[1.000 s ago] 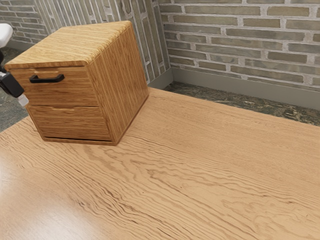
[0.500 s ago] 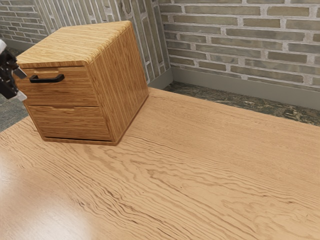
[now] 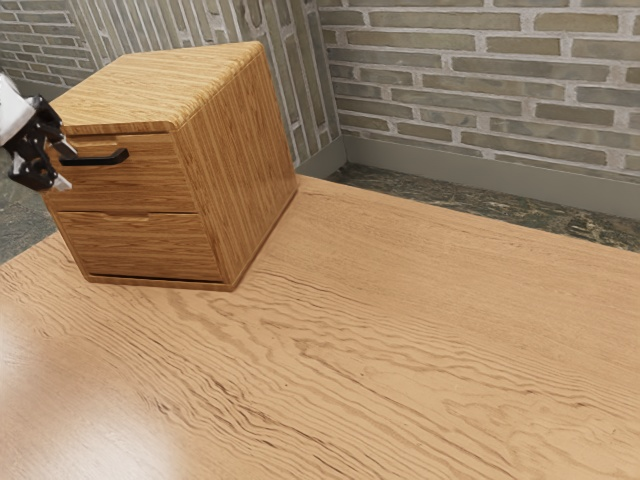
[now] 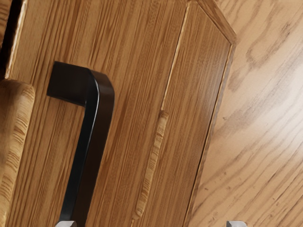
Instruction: Pull the drawer handle with one arm to open the drawer
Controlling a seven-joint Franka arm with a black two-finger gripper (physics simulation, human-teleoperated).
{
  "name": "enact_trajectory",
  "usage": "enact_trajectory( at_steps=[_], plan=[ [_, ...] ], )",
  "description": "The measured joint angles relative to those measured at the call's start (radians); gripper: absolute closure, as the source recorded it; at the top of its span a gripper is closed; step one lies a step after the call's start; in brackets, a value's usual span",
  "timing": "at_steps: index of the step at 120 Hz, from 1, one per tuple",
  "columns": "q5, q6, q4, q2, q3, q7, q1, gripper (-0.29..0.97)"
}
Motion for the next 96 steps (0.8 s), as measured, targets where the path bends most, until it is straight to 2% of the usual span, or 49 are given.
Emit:
enact_trajectory(
  at_steps=[31, 70, 96],
  plan=[
    [-0.026, 0.056, 0.036, 0.034, -0.012, 0.086, -0.012, 0.51],
    [-0.034, 0.068, 0.061, 0.070, -0.011, 0.154, 0.030, 0.54],
    [-0.037, 0.071, 0.060, 0.091, -0.012, 0.182, 0.013, 0.55]
  ],
)
